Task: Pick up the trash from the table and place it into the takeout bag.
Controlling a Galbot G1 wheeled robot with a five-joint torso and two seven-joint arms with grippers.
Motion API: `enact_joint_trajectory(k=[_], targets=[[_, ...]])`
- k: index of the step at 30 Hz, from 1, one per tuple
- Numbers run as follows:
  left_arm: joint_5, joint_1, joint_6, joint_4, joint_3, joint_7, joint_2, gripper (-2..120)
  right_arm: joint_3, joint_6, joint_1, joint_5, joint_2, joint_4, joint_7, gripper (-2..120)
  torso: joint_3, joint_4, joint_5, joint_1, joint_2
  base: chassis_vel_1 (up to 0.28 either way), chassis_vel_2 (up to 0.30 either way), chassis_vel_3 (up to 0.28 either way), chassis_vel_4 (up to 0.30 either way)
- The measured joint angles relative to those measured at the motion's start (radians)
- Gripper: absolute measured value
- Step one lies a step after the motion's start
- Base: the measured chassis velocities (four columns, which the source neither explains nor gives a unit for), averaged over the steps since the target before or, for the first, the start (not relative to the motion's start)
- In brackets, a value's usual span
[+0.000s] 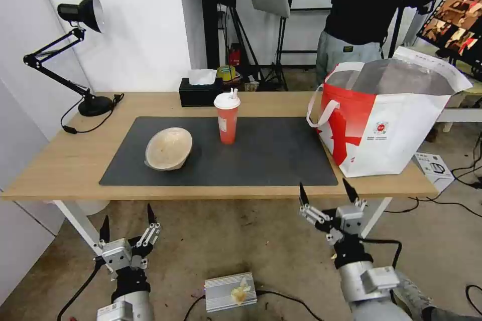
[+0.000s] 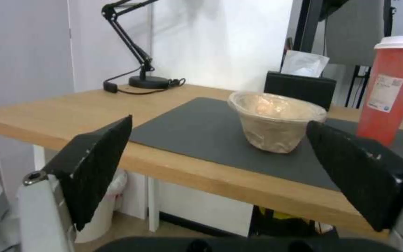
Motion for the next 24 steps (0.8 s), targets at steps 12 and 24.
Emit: enact_joint_trajectory(k=[12, 24], targets=[[0.000, 0.004, -0.003, -0.001, 0.001, 0.000, 0.000, 100, -0.006, 0.002, -0.025, -0.043, 0.020, -0.012, 0.022, 100, 0.000, 0.0000, 0.0000, 0.000, 0.000, 0.000, 0.000, 0.000, 0.000], [0.000, 0.009, -0.003, -0.009, -0.001, 0.001, 0.000, 100, -0.004, 0.005, -0.002, -0.036, 0.010, -0.001, 0.020, 100, 0.000, -0.0001, 0.0000, 0.000, 0.000, 0.000, 0.000, 0.000, 0.000]])
